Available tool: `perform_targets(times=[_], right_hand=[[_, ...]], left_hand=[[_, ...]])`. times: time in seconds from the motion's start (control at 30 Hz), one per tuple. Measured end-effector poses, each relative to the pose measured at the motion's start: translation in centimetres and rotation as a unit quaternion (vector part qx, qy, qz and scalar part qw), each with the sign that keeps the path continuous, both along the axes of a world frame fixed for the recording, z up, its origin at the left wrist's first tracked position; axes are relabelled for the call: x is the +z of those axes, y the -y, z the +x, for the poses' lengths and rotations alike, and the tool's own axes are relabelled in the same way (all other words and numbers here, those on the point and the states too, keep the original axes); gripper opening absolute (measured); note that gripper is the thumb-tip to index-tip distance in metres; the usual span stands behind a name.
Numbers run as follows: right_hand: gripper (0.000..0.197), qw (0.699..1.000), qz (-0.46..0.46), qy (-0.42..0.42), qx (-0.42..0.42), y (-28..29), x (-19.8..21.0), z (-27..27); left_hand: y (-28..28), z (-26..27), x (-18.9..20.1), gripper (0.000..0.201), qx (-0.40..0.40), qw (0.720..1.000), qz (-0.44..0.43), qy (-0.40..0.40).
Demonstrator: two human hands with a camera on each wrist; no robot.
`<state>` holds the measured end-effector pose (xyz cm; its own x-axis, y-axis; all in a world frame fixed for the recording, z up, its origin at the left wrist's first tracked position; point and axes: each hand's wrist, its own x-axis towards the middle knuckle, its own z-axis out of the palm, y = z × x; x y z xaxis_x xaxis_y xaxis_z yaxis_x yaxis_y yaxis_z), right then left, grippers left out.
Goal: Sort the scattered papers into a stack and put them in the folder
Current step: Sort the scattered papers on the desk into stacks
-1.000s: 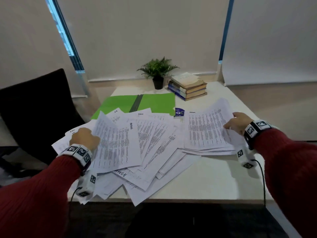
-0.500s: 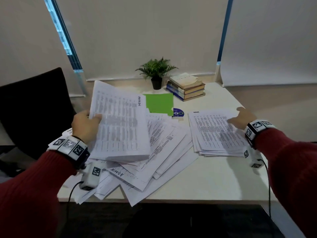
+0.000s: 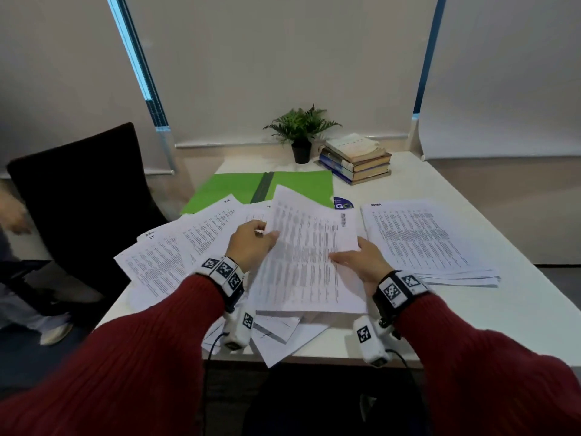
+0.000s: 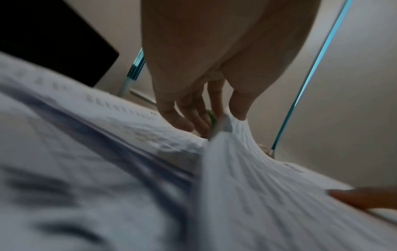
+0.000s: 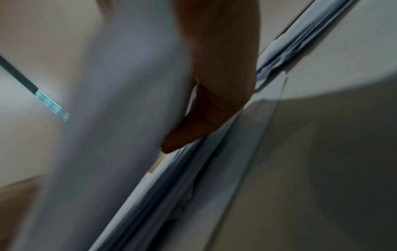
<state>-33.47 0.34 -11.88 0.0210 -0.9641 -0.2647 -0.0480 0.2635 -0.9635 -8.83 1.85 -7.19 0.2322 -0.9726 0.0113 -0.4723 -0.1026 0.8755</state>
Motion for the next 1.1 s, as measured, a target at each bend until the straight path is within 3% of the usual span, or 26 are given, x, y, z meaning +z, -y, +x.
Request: perform_targets(times=[0.07,0.1,0.2,0.27,0.33,0.47,0.57,0.77,0.83,0.97,1.1], right_hand=[[0.081,0.999,0.013,-0.022,-0.033,-0.1,-0.5,0.0],[0.088,0.999,0.024,-0.022,-0.038,0.0,-0.6,0.0],[0.072,0.995,0.029,-0.068,-0.071,0.2,-1.3,-0.3],[0.066,0.994,0.028,-0.078,-0.074,0.2,-1.6,-0.4],[0.063,0.993,0.035,-0.088,-0.076,0.3,-1.9,-0.3],[0.095,0.993,0.032,-0.086,-0.073,0.3,-1.9,0.0],[0.097,0.994,0.036,-0.076,-0.066,0.1,-1.4,0.0],[0.084,0.995,0.038,-0.047,-0.083,0.0,-0.9,-0.2],[0.089,0.994,0.044,-0.059,-0.076,0.0,-1.1,-0.2],[0.103,0.995,0.049,-0.063,-0.065,0.0,-1.2,0.3],[0.103,0.995,0.045,-0.040,-0.077,-0.2,-0.9,0.3]], left_hand=[[0.2,2.3,-0.3,0.041,0.012,0.993,0.009,0.114],[0.3,3.7,-0.4,0.044,0.032,0.988,0.024,0.152],[0.6,7.5,-1.1,0.083,0.092,0.940,0.161,0.287],[0.5,9.1,-1.3,0.094,0.097,0.919,0.220,0.311],[0.5,9.7,-1.3,0.081,0.077,0.929,0.226,0.283],[0.6,10.3,-1.2,0.060,0.093,0.953,0.149,0.248],[0.9,11.2,-0.3,0.025,0.135,0.956,0.068,0.250],[1.0,13.2,4.2,0.034,0.241,0.953,-0.049,0.177],[1.0,13.5,5.5,0.032,0.262,0.948,-0.101,0.150],[1.1,13.2,7.2,0.033,0.270,0.949,-0.158,0.042],[1.3,10.7,5.5,0.031,0.227,0.964,-0.134,-0.024]])
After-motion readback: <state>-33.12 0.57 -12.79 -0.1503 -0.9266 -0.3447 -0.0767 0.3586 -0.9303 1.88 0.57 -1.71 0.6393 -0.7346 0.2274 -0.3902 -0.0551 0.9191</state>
